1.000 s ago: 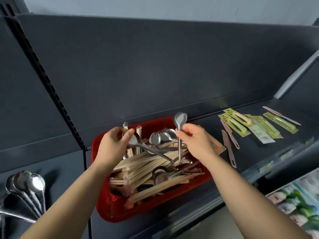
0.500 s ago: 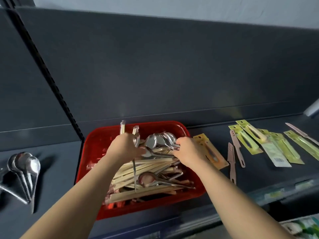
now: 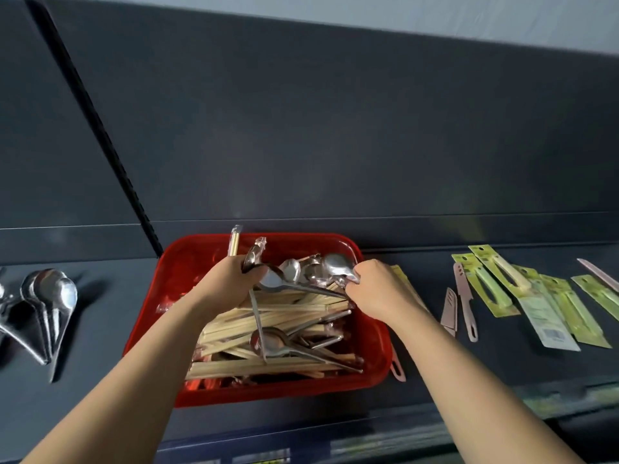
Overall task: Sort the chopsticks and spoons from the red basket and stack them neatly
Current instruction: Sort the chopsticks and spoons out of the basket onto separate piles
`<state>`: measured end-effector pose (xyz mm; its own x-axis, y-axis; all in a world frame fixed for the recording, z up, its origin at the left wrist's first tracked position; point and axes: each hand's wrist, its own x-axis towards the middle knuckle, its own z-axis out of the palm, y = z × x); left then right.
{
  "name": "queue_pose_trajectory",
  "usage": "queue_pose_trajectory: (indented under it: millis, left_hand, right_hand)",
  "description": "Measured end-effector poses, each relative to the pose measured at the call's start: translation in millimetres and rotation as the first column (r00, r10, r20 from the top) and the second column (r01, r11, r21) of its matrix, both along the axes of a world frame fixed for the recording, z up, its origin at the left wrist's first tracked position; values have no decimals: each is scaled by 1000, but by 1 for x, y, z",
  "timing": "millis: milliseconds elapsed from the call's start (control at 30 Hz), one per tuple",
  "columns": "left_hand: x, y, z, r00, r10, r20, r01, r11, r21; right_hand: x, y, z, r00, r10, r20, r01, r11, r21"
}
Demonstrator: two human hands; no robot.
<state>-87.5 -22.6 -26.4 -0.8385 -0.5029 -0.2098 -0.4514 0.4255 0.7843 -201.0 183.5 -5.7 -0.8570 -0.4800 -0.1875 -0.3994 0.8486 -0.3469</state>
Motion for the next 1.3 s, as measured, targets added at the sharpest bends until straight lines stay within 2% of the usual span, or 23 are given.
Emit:
queue_pose_trajectory:
  millis: [167, 400, 467, 567, 600, 700, 800, 1067, 1167, 1300]
  left_hand:
    - [-3, 1, 0, 997, 71, -19, -70, 997, 32]
    - [-5, 5, -1, 991, 116, -73, -117, 993, -11]
    - [-5, 8, -2, 989, 126, -80, -128, 992, -23]
    - [-5, 10, -4, 985, 139, -103, -144, 989, -45]
    - [-5, 10, -3, 982, 146, -115, -153, 987, -50]
    - [0, 7, 3, 968, 196, -159, -206, 977, -55]
    - [16, -3, 14, 936, 284, -209, -306, 949, -82]
    - [114, -76, 29, 778, 569, -267, -602, 797, -56]
    - [159, -111, 31, 735, 625, -262, -671, 727, -148]
    - [210, -165, 19, 731, 657, -184, -682, 696, -227]
  right_hand:
    - [-2, -7, -15, 995, -55, 87, 59, 997, -49]
    - [-3, -7, -16, 995, -81, 66, 90, 982, -163]
    - [0, -3, -13, 997, -80, 17, 82, 976, -201]
    - [2, 0, -5, 989, -57, -133, 19, 963, -269]
    - [2, -1, -4, 990, -44, -135, 1, 952, -307]
    - [4, -13, 0, 999, 4, 32, 11, 890, -456]
    - [16, -36, 2, 984, 69, 164, 27, 852, -522]
    - [88, -144, -9, 891, 349, 291, -103, 780, -617]
    - [128, -195, -14, 823, 426, 376, -84, 746, -661]
    - [179, -257, -25, 798, 413, 438, -71, 787, -613]
